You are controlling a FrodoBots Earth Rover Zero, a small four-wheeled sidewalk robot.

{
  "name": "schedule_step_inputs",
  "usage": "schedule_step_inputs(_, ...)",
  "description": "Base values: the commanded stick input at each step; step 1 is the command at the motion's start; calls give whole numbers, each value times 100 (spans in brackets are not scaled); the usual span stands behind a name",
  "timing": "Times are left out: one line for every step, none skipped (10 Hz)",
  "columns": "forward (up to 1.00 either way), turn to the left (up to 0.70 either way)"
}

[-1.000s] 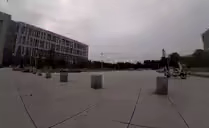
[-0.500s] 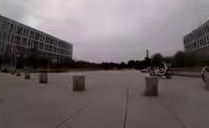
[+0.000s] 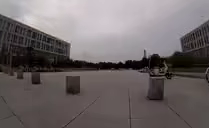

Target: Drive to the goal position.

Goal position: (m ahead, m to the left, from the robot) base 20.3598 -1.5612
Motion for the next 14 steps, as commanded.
schedule_step_inputs(70, -11)
schedule_step_inputs(70, -11)
schedule_step_inputs(70, -11)
schedule_step_inputs(70, -11)
schedule_step_inputs(70, -14)
schedule_step_inputs(70, -23)
schedule_step_inputs(70, -33)
schedule_step_inputs(70, -34)
schedule_step_inputs(70, -23)
schedule_step_inputs(70, -14)
schedule_step_inputs(70, -11)
schedule_step_inputs(70, -10)
schedule_step_inputs(70, -9)
schedule_step_inputs(70, -10)
